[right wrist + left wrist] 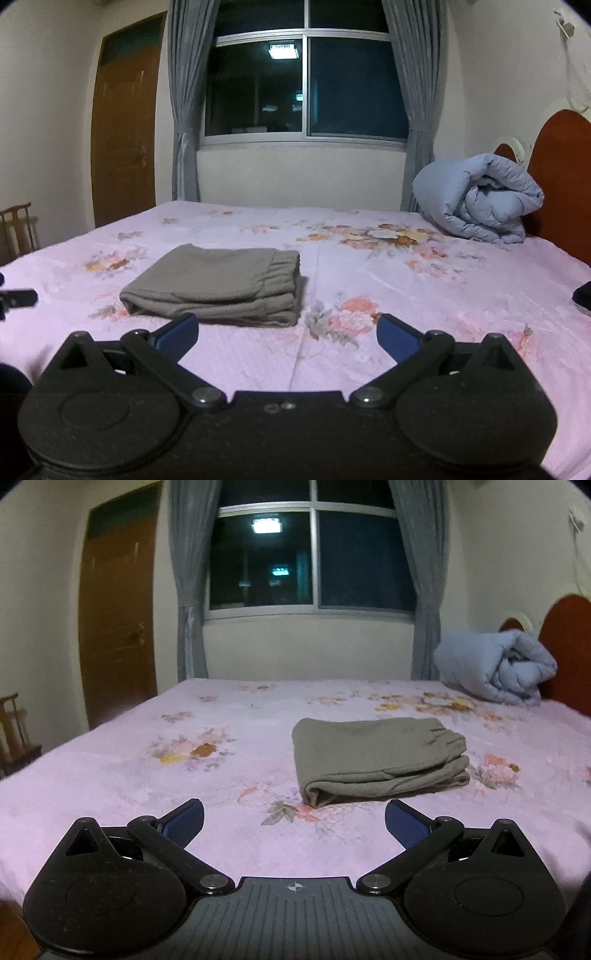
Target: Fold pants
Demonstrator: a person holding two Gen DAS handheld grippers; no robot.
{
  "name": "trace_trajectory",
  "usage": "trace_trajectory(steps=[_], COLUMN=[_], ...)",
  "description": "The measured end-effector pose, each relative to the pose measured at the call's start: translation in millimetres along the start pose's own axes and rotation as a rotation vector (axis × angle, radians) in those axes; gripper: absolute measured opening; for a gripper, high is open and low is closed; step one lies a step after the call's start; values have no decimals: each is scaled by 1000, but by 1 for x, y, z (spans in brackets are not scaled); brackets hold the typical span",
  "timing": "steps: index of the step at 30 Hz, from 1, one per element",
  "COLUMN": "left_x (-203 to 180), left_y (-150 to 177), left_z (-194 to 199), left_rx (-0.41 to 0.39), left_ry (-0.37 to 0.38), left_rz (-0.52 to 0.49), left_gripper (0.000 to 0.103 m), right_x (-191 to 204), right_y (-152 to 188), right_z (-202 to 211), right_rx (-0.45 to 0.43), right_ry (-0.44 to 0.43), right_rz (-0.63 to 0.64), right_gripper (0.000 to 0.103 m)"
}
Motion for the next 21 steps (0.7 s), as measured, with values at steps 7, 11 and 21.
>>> trace_trajectory(steps=[7,11,21], left_x=[14,8,3], left_y=[3,4,5], left_z=[-8,-9,-9], left_rx=[9,4,4], left_ry=[0,9,13], left_rz=[83,57,47], left_gripper=[103,103,103], right_x=[-5,-8,-7], right_y=[2,4,5], right_z=[-4,-6,-7], right_rx=[1,5,11], right_ry=[3,4,-2], right_rz=[-34,-61,-52], right_gripper=[97,97,97])
Point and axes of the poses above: each gripper's, at about its wrist camera, not at the fingertips, and z roughly against the way its jaws point, x to its left, y to its underside, the point moved 2 cm from there along -z, roughly the way its jaws point, and after that the axes turned 14 degrees about -y, right-handed, at the moved point
